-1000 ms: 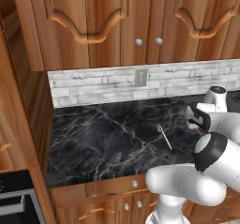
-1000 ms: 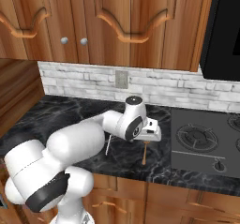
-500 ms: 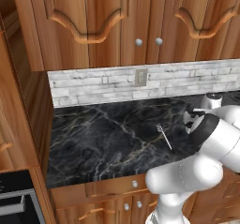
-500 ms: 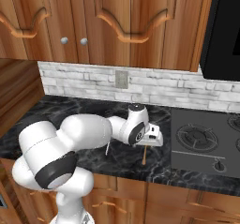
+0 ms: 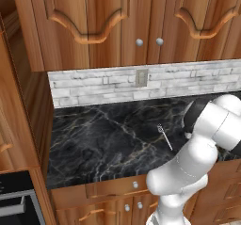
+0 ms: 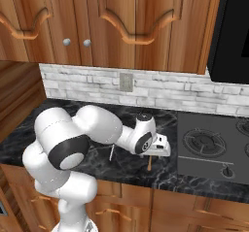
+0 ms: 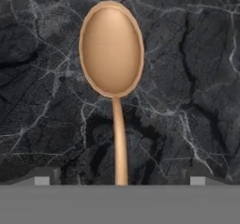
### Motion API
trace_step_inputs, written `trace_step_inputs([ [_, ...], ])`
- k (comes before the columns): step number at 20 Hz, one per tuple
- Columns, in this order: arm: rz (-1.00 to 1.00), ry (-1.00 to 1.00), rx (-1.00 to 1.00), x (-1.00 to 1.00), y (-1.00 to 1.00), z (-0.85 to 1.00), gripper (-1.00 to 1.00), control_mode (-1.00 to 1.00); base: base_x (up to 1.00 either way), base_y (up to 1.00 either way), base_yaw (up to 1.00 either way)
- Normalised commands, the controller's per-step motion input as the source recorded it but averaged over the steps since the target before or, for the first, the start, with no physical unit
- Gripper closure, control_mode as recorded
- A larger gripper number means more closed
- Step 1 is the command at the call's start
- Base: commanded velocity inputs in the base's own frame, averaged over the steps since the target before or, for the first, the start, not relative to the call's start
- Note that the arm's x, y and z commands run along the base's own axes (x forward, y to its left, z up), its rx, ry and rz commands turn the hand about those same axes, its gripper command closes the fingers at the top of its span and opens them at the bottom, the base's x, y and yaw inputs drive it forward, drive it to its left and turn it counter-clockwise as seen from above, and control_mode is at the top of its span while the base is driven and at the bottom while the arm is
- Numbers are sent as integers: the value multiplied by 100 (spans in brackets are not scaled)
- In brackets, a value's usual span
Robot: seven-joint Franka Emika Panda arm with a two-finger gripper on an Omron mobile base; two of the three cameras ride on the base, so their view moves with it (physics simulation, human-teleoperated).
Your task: Take the fork and place it on the left side of the plate. Then take the spoon and place it on the right side of the plate. Make sure they're directly next to the plate.
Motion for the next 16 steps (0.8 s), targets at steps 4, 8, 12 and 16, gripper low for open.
trace_step_inputs([
  [4,0,3,0,15,-4,-39,-100,-100,0,0,0],
  [8,0,8,0,16,0,-47,-100,-100,0,0,0],
  [12,0,11,0,7,0,-59,100,-100,0,0,0],
  [16,0,9,5,-1,3,-68,100,-100,0,0,0],
])
